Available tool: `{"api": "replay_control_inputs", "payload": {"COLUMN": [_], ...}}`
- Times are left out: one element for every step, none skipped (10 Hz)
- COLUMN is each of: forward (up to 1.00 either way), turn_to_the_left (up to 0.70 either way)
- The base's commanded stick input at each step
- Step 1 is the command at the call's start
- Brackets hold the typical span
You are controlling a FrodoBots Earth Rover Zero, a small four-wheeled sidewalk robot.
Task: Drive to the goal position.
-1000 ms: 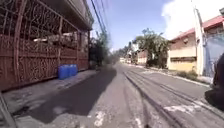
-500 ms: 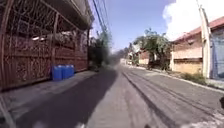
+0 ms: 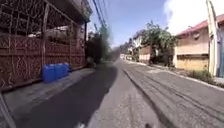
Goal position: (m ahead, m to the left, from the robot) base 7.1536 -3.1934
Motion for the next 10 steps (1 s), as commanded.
{"api": "replay_control_inputs", "payload": {"forward": [0.92, 0.92, 0.92, 0.92, 0.92, 0.92, 0.92, 0.92, 0.92, 0.92], "turn_to_the_left": [0.00, 0.00, 0.00, 0.00, 0.00, 0.00, 0.00, 0.00, 0.00, 0.00]}}
